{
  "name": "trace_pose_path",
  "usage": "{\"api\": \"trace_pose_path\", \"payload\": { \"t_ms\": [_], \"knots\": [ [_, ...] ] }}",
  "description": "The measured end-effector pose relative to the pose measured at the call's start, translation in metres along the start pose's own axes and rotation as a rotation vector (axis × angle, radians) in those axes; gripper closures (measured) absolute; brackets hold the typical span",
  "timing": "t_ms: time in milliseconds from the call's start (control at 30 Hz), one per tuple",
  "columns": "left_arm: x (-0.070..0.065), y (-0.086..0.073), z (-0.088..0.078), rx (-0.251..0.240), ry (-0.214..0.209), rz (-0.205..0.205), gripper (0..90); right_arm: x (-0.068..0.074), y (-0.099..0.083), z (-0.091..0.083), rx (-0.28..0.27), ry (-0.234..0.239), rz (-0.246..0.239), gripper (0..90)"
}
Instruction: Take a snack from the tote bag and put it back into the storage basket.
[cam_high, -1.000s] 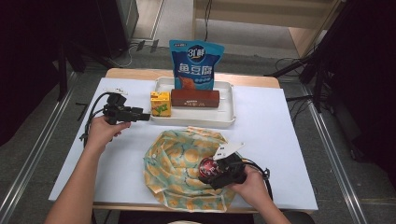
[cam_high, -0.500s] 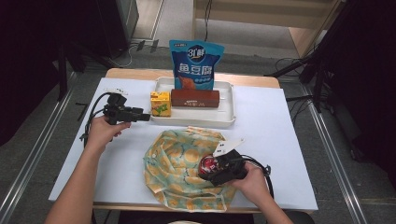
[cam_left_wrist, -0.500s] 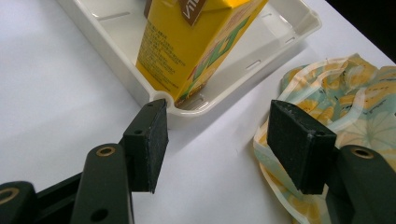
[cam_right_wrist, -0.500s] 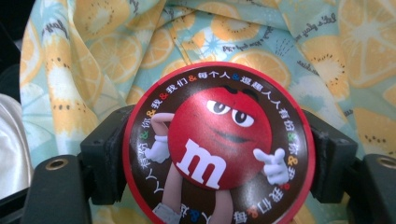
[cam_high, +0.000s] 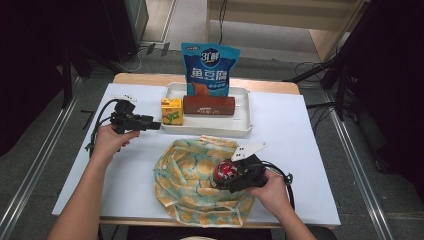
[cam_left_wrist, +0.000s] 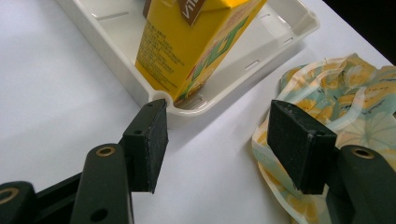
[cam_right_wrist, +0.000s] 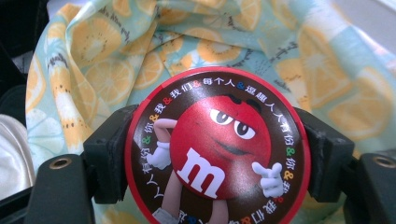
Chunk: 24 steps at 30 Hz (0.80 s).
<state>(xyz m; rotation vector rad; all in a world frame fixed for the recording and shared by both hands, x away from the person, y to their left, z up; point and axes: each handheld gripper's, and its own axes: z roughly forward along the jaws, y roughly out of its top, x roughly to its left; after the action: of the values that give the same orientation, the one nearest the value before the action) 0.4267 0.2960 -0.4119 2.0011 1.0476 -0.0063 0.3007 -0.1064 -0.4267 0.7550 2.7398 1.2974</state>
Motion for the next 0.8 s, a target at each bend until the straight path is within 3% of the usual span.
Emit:
{"api": "trace_pose_path", "payload": {
  "t_ms": [300,433,733,800],
  "knots": [
    [-0.001,-0.001,0.0,0.003,-0.004,-0.001,38.7,-0.005,0.007,-0.009,-0.022,-0.009,0.009,25.4],
    [-0.002,-0.001,-0.001,0.001,-0.009,0.006,38.7,-0.007,0.012,-0.009,-0.008,-0.023,0.025,25.5],
    [-0.003,-0.003,-0.003,0.0,-0.009,0.006,38.7,-0.008,0.023,-0.011,-0.015,-0.009,0.011,25.5],
    [-0.003,-0.003,-0.003,0.0,-0.011,0.007,38.7,-0.009,0.025,-0.012,0.0,-0.012,0.034,25.5]
  ]
}}
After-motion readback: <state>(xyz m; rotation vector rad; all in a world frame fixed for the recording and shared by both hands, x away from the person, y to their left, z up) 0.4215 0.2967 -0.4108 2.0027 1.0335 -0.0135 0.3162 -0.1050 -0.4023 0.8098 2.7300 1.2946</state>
